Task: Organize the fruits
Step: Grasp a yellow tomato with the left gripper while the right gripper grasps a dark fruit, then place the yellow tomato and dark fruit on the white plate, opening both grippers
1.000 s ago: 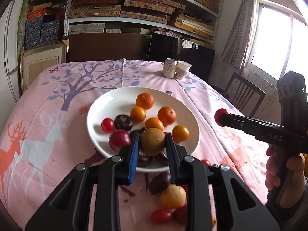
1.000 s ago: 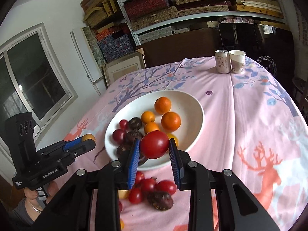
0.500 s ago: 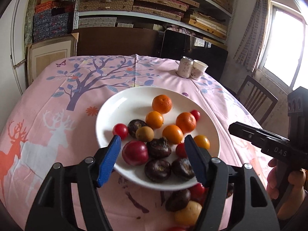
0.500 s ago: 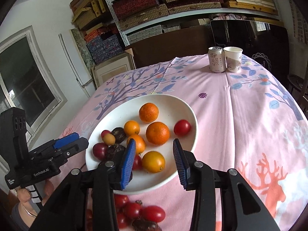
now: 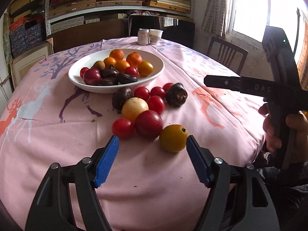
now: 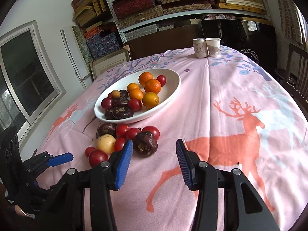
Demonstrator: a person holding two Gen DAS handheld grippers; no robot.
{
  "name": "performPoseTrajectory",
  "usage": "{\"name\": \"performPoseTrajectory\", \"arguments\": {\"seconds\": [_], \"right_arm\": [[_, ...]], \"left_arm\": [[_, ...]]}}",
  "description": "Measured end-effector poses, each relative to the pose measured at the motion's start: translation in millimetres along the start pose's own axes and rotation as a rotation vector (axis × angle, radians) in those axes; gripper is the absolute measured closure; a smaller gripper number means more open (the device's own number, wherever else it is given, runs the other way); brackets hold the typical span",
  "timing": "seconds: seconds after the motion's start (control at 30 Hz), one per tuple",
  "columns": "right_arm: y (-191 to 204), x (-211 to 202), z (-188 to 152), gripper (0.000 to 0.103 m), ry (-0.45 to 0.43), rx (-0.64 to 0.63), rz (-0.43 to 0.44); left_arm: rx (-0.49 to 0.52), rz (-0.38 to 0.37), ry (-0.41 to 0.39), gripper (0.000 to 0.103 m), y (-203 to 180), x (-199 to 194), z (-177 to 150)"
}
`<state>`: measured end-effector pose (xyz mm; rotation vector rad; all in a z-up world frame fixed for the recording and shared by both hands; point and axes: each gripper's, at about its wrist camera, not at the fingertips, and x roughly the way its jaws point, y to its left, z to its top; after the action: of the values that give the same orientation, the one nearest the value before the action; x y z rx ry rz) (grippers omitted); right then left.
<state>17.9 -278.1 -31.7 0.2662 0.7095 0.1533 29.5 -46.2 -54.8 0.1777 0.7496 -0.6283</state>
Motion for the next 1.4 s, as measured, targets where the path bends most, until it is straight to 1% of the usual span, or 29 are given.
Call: {"name": "performPoseTrajectory", "arguments": {"seconds": [0.03, 0.13, 0.2, 0.23, 0.27, 0.3, 0.33, 0.37, 0.4, 0.53, 0.63, 0.73, 0.8, 0.87, 0.97, 1.1, 1.17, 1.2, 1.4], "right_arm": [[1.1, -2.1, -2.5, 0.056, 0.002, 0.002, 0.003], [1.6, -8.1, -6.3, 0.056, -0.003, 0.001, 0.001], [0.2, -9.5, -8.7, 0.056, -0.002, 0.007, 0.005], [-1.0, -9.5, -9.8, 0.056, 0.000, 0.011, 0.004], [-2.3, -9.4, -11.1, 0.056, 0.002, 0.016, 0.002], [-3.5, -9.4, -12.8, 0.056, 0.005, 0.020, 0.001], [-4.2, -8.9, -13.6, 0.056, 0.008, 0.024, -0.001], [-5.7, -8.6, -14.7, 0.056, 0.011, 0.028, -0.005], [-7.0, -8.3, -15.9, 0.056, 0.013, 0.031, -0.008], [-9.2, -5.8, -19.4, 0.056, 0.023, 0.030, -0.011], [-7.9, -1.3, -21.4, 0.056, 0.040, 0.025, 0.007], [2.6, 5.1, -22.7, 0.056, 0.058, -0.013, 0.032], [14.2, 11.2, -21.3, 0.056, 0.064, -0.056, 0.024], [24.4, 19.4, -14.9, 0.056, 0.066, -0.093, 0.004], [36.2, 41.1, -0.4, 0.056, 0.092, -0.144, -0.076], [55.5, 71.6, 9.1, 0.055, 0.135, -0.264, -0.194], [57.0, 81.7, 10.7, 0.056, 0.156, -0.271, -0.214], [56.7, 84.5, 11.3, 0.061, 0.163, -0.268, -0.218], [46.7, 69.6, 11.2, 0.061, 0.106, -0.205, -0.157]], "left_arm": [[0.000, -0.004, 0.006, 0.033, -4.1, 2.5, -1.4], [0.005, 0.019, 0.003, 0.033, -14.3, 9.2, -2.3], [-0.009, 0.034, 0.012, 0.034, -19.6, 17.2, -1.3], [-0.017, 0.043, 0.021, 0.036, -22.7, 22.1, -2.0], [-0.019, 0.050, 0.035, 0.048, -25.0, 27.8, -0.9], [-0.017, 0.059, 0.051, 0.055, -28.6, 33.4, -1.6], [-0.008, 0.078, 0.043, 0.056, -32.7, 35.4, -2.8], [0.008, 0.090, 0.027, 0.064, -37.1, 34.9, -3.5], [0.020, 0.090, 0.023, 0.067, -40.6, 34.7, -3.9], [0.007, 0.084, -0.006, 0.067, -39.0, 28.4, -3.6], [-0.004, 0.069, -0.053, 0.067, -33.9, 12.7, -3.5], [-0.035, 0.087, -0.101, 0.067, -20.8, -6.5, -3.8], [-0.067, 0.105, -0.110, 0.067, -6.9, -15.4, -2.9], [-0.095, 0.128, -0.104, 0.067, 6.0, -19.7, -2.4], [-0.131, 0.158, -0.092, 0.067, 22.0, -20.9, -2.9], [-0.150, 0.186, -0.062, 0.067, 31.7, -13.6, -4.9], [-0.152, 0.193, -0.048, 0.067, 32.8, -8.3, -6.3], [-0.152, 0.195, -0.043, 0.067, 33.3, -6.1, -6.2], [-0.159, 0.200, -0.033, 0.067, 37.2, -1.1, -5.1]]}}
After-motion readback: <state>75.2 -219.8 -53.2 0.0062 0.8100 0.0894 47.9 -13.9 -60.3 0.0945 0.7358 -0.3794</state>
